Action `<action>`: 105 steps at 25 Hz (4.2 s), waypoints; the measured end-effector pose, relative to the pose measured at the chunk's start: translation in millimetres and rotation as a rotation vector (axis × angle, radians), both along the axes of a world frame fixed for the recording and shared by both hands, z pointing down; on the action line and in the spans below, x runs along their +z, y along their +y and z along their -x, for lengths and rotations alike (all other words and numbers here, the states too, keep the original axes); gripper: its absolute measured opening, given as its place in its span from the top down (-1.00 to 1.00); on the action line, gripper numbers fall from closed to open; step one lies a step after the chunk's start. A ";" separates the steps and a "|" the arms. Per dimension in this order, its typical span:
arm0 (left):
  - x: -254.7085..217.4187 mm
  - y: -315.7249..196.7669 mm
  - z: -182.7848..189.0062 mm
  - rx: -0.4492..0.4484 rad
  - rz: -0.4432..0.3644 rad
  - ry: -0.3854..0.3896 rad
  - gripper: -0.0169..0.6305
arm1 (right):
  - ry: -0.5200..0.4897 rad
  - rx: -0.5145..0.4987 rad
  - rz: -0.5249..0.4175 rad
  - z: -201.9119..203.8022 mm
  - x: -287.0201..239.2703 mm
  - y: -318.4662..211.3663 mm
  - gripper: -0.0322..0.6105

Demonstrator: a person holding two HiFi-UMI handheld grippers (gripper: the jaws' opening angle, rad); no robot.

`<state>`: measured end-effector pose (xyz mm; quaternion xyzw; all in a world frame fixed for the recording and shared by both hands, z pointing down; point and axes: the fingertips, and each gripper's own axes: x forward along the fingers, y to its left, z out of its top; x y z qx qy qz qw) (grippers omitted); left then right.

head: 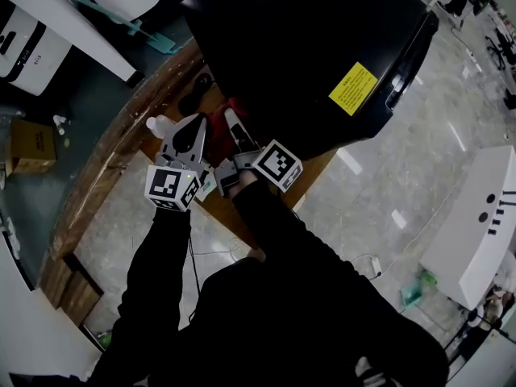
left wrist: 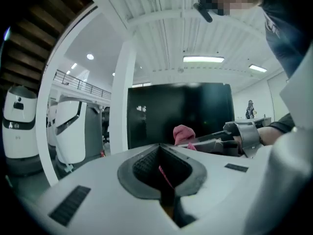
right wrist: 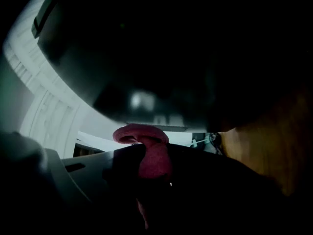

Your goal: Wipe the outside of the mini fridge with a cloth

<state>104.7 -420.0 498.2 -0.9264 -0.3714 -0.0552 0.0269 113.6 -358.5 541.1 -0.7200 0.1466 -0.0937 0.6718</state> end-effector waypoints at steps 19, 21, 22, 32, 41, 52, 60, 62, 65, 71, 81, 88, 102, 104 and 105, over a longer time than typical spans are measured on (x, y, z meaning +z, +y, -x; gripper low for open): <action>-73.5 -0.1 -61.7 0.102 0.002 0.147 0.93 | 0.143 0.165 -0.158 -82.5 -68.7 -0.3 0.52; -61.2 -0.8 -65.0 0.105 0.000 0.132 0.93 | 0.151 0.171 -0.146 -83.8 -57.3 0.0 0.51; -53.6 -0.9 -66.3 0.109 -0.005 0.124 0.93 | 0.148 0.173 -0.140 -84.4 -48.7 0.1 0.51; 55.0 5.4 -72.1 0.130 -0.046 -0.024 0.93 | 0.218 0.158 -0.053 -84.3 53.2 5.2 0.51; 135.0 15.7 -85.0 0.098 -0.072 -0.124 0.93 | 0.266 0.115 -0.065 -86.8 122.5 8.5 0.50; 200.7 16.7 -100.0 0.019 -0.137 -0.235 0.93 | 0.082 0.111 -0.055 -91.9 217.6 6.6 0.51; 143.8 19.1 -85.7 0.001 -0.069 -0.153 0.93 | 0.020 0.103 -0.152 -78.9 213.4 3.9 0.52; 122.1 13.7 -76.2 -0.009 -0.042 -0.136 0.93 | 0.045 0.080 -0.092 -67.1 187.2 8.2 0.52; 89.7 3.9 -56.8 -0.035 -0.026 -0.109 0.93 | 0.169 -0.029 0.004 -42.6 118.7 1.9 0.52; -3.9 -2.1 23.6 0.060 -0.010 -0.070 0.93 | 0.431 -0.220 0.361 54.7 -39.1 -11.7 0.52; -94.8 78.7 194.8 0.318 -0.005 -0.085 0.93 | 0.577 -0.286 0.888 193.4 -156.3 80.9 0.52; -112.9 200.4 261.9 0.372 0.075 -0.128 0.93 | 0.612 -0.316 1.080 267.8 -162.9 196.2 0.52; -110.9 484.6 341.9 0.517 0.042 -0.078 0.93 | 0.527 -0.211 1.176 344.5 -172.3 467.2 0.52; -111.2 516.1 343.2 0.553 0.041 -0.066 0.93 | 0.493 -0.179 1.193 346.3 -170.4 499.3 0.52; -110.9 529.0 340.5 0.562 0.040 -0.072 0.93 | 0.481 -0.161 1.198 346.3 -169.8 514.5 0.52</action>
